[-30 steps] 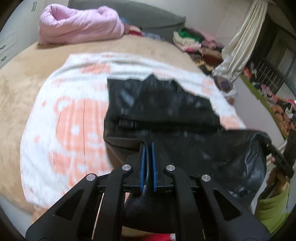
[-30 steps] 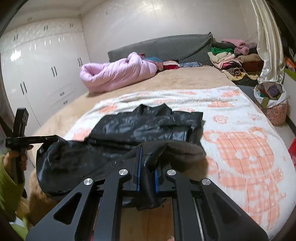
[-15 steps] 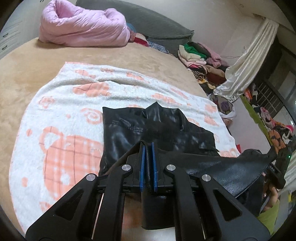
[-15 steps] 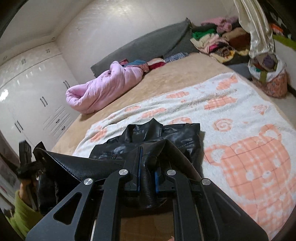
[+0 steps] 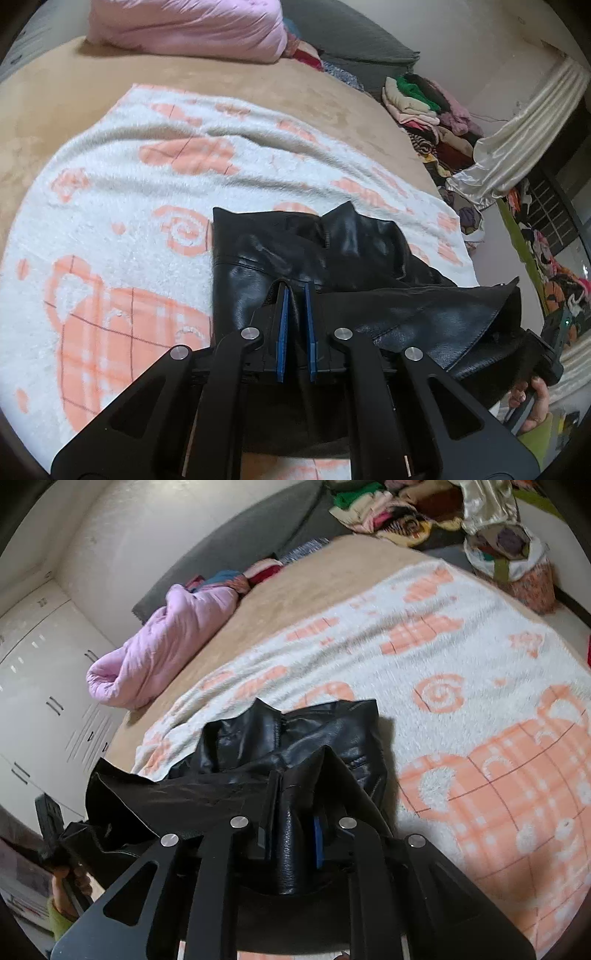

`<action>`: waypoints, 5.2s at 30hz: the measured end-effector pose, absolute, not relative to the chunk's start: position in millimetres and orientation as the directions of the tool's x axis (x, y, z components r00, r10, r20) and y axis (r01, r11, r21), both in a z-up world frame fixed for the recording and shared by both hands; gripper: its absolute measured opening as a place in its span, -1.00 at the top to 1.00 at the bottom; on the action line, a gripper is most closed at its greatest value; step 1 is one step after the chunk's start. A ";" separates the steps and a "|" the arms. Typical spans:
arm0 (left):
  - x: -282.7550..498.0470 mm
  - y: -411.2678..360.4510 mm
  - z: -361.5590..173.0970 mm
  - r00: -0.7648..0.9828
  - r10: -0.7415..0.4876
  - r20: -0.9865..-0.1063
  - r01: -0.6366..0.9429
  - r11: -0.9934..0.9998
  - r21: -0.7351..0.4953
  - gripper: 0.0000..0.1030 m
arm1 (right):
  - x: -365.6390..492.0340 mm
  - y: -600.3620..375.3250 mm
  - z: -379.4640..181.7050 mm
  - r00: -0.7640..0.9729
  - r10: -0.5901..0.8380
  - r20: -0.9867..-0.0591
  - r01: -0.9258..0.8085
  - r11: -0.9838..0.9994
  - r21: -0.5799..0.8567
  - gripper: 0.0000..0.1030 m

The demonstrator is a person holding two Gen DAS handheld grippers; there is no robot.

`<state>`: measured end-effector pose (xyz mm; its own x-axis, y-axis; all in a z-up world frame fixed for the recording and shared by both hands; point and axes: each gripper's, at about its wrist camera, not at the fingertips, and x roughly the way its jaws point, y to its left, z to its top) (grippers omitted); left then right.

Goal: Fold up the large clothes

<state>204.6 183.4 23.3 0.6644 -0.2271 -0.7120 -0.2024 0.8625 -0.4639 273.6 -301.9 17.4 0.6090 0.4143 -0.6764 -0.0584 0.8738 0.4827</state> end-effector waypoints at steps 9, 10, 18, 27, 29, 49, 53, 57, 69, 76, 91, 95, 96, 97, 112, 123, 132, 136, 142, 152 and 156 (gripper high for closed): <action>208.2 205.5 6.9 0.706 -0.267 -0.656 -0.192 0.820 -0.539 0.89 | 302.7 -301.7 -3.8 0.568 0.441 -0.695 -0.021 0.852 0.523 0.28; 208.1 208.5 8.4 0.713 -0.268 -0.647 -0.185 0.819 -0.543 0.89 | 304.1 -302.2 -3.1 0.573 0.446 -0.688 -0.022 0.847 0.531 0.22; 202.8 199.8 25.8 0.730 -0.188 -0.657 -0.131 0.905 -0.405 0.56 | 298.4 -310.3 22.1 0.690 0.362 -0.626 -0.072 0.896 0.438 -0.44; 250.4 148.0 -6.5 0.668 -0.067 -0.741 -0.056 0.989 -0.140 -0.10 | 322.5 -258.8 -13.3 0.651 0.118 -0.750 -0.211 0.977 -0.029 -0.48; 255.5 140.2 -10.8 0.678 -0.036 -0.734 -0.045 0.995 -0.090 -0.03 | 329.5 -251.0 -23.4 0.649 0.097 -0.755 -0.226 0.972 -0.070 -0.02; 274.9 192.3 -23.2 0.706 -0.066 -0.705 -0.154 0.958 -0.244 0.90 | 393.5 -293.8 -45.7 0.660 0.165 -0.733 0.012 0.973 0.230 0.63; 275.0 189.7 -30.4 0.687 -0.049 -0.725 -0.164 0.962 -0.220 0.83 | 394.2 -292.5 -58.9 0.649 0.148 -0.746 0.020 0.977 0.212 0.59; 271.3 189.2 -23.7 0.684 -0.017 -0.729 -0.177 0.966 -0.188 0.66 | 385.9 -293.8 -53.0 0.661 0.139 -0.737 0.023 0.978 0.206 0.24; 257.8 190.2 -5.6 0.682 0.005 -0.732 -0.193 0.966 -0.173 0.02 | 328.7 -302.1 -30.9 0.713 0.154 -0.684 0.000 0.976 0.219 -0.79; 241.7 189.2 8.2 0.700 0.006 -0.714 -0.191 0.965 -0.179 -0.53 | 289.5 -304.6 -30.0 0.704 0.188 -0.685 -0.030 0.971 0.236 -0.87; 187.2 181.1 -52.7 0.555 -0.041 -0.831 -0.297 0.923 -0.244 -0.78 | 244.5 -311.3 -75.0 0.574 0.208 -0.792 0.021 0.963 0.267 -0.62; 179.9 177.2 -56.1 0.574 -0.029 -0.819 -0.297 0.924 -0.241 -0.78 | 239.4 -307.8 -75.8 0.589 0.187 -0.787 0.028 0.968 0.251 -0.62; 177.5 177.2 -53.8 0.577 -0.033 -0.816 -0.296 0.923 -0.247 -0.77 | 236.4 -303.7 -68.4 0.605 0.162 -0.780 0.026 0.974 0.223 -0.62; 173.2 176.6 -49.1 0.587 -0.034 -0.809 -0.294 0.922 -0.253 -0.77 | 232.1 -300.0 -61.4 0.623 0.137 -0.770 0.027 0.980 0.197 -0.62; 154.8 180.4 -3.6 0.677 0.039 -0.735 -0.292 0.931 -0.220 -0.81 | 195.4 -157.2 -4.2 0.684 0.278 -0.675 -0.289 0.952 0.098 -0.73; 148.8 193.9 4.8 0.689 0.061 -0.722 -0.310 0.926 -0.217 -0.81 | 207.4 -98.8 -10.7 0.642 0.304 -0.703 -0.360 0.930 0.074 -0.43; 162.7 198.3 -3.7 0.668 0.061 -0.742 -0.323 0.922 -0.214 -0.81 | 240.9 -90.6 -66.9 0.527 0.198 -0.826 -0.277 0.959 0.053 -0.23; 175.5 198.0 -8.5 0.656 0.049 -0.753 -0.315 0.925 -0.214 -0.81 | 241.1 -89.6 -79.7 0.534 0.193 -0.823 -0.282 0.958 0.042 -0.23; 220.4 195.4 -18.0 0.626 -0.020 -0.780 -0.262 0.936 -0.234 -0.81 | 244.5 -94.4 -61.6 0.524 0.229 -0.820 -0.285 0.955 0.085 -0.14; 251.3 211.3 -52.1 0.584 -0.130 -0.801 -0.256 0.907 -0.334 -0.71 | 329.3 -86.6 -29.2 0.590 0.211 -0.779 -0.258 0.964 0.065 0.16; 253.7 208.4 -53.1 0.590 -0.194 -0.784 -0.215 0.898 -0.383 -0.14 | 376.2 -76.3 -40.0 0.571 0.174 -0.803 -0.239 0.970 0.040 0.17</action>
